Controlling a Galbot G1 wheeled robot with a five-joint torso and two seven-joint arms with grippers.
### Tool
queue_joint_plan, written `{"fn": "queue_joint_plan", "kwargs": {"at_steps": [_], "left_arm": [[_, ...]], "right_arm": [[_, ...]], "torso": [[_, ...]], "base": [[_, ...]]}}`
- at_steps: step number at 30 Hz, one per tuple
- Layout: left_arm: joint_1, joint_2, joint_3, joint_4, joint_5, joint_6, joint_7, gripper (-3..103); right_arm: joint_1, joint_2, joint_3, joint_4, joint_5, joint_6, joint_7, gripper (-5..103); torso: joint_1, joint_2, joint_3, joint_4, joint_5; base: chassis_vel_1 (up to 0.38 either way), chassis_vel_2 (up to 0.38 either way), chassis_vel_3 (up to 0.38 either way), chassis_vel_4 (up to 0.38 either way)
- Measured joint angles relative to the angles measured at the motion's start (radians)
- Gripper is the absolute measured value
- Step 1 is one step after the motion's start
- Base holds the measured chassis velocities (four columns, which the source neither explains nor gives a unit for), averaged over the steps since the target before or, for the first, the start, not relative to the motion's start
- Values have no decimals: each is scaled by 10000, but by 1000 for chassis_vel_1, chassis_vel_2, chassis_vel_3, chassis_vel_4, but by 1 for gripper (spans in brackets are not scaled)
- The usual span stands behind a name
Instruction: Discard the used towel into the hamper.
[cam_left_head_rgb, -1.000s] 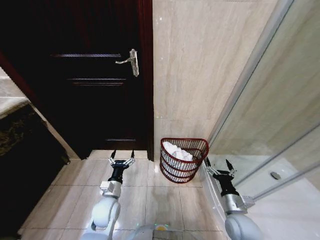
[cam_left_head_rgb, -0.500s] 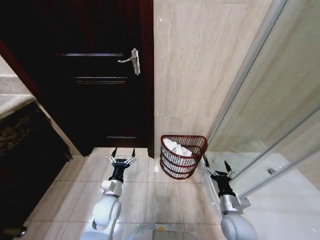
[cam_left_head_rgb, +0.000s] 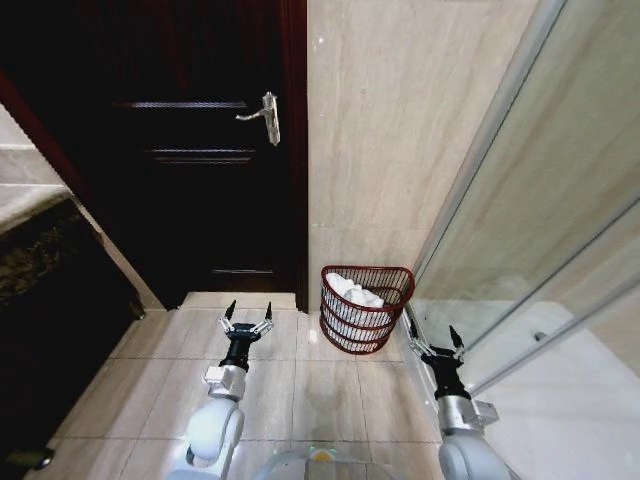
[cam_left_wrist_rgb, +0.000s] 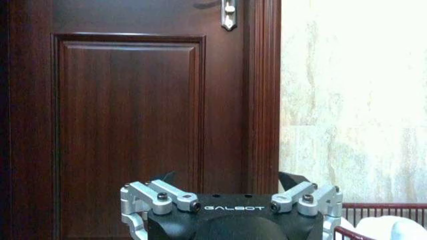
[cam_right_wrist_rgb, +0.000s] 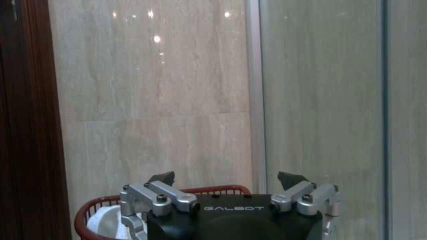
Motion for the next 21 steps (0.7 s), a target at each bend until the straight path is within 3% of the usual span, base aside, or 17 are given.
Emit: {"fn": "queue_joint_plan", "kwargs": {"at_steps": [21], "left_arm": [[116, 39, -94, 78, -21, -199, 0, 100]], "right_arm": [[-52, 15, -62, 48, -209, -27, -6, 100]], "torso": [[-305, -901, -595, 0, 0]], "base": [[0, 0, 0, 0]]}}
